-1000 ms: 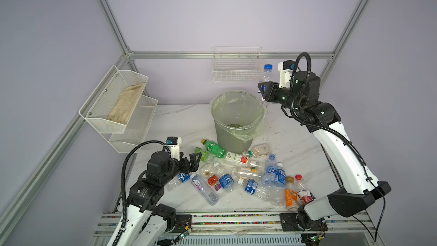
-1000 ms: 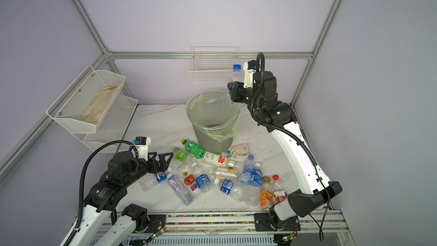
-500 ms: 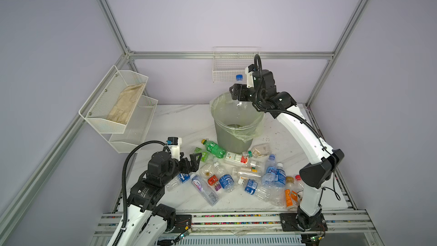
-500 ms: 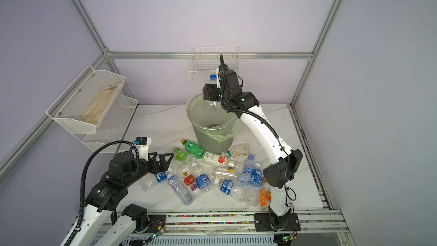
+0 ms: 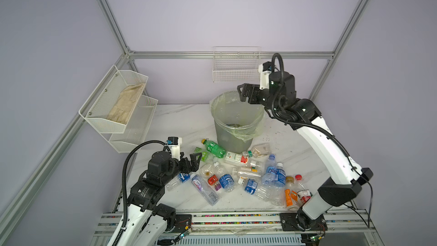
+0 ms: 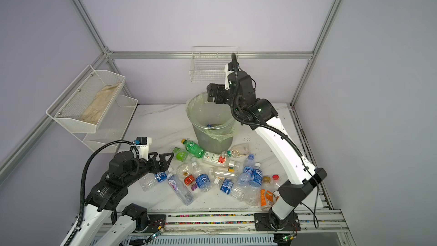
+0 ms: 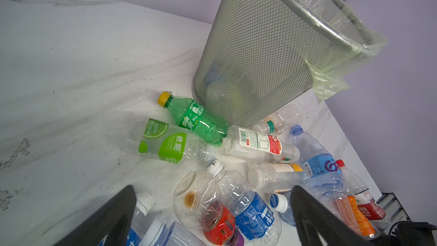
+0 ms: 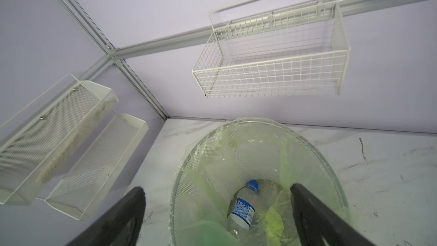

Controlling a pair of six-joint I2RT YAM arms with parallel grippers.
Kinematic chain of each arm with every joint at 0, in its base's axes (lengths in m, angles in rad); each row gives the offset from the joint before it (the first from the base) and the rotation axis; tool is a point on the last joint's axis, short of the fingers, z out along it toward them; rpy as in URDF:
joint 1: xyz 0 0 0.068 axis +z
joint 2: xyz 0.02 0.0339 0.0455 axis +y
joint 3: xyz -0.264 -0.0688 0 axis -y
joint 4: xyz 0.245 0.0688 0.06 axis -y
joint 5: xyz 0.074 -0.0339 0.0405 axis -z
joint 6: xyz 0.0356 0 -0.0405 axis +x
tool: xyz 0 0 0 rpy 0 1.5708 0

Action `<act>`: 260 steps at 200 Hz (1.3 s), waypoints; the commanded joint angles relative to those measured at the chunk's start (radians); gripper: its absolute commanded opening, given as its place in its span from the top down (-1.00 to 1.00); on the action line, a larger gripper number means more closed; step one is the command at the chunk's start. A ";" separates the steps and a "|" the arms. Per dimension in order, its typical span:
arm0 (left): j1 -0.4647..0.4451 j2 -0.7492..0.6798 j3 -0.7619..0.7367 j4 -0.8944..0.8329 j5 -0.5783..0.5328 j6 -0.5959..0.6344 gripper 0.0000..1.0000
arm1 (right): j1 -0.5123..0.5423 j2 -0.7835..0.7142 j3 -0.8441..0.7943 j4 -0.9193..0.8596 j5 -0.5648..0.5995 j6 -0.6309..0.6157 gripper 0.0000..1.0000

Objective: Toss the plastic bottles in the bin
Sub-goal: 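Swing the right gripper over the bin and release the Pepsi bottle, then withdraw the right arm while the left gripper reaches across toward far bottles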

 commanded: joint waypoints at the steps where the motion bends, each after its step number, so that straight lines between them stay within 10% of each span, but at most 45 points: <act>1: -0.013 0.006 -0.033 0.033 0.015 0.003 -1.00 | -0.006 -0.126 -0.138 0.145 0.047 0.089 -0.95; 48: -0.132 0.036 0.072 0.009 0.036 -0.004 -0.95 | -0.016 -0.307 -0.278 0.055 0.115 0.116 -0.95; 101: -0.544 0.297 0.278 0.018 -0.213 0.001 -0.93 | -0.016 -0.512 -0.408 -0.057 0.330 0.241 -0.95; 158: -0.750 0.713 0.524 0.131 -0.134 -0.023 -0.87 | -0.016 -0.695 -0.518 0.223 -0.107 0.118 -0.95; 260: -0.814 1.343 1.125 0.061 0.122 -0.046 -0.77 | -0.016 -0.690 -0.410 0.181 -0.215 0.188 -0.95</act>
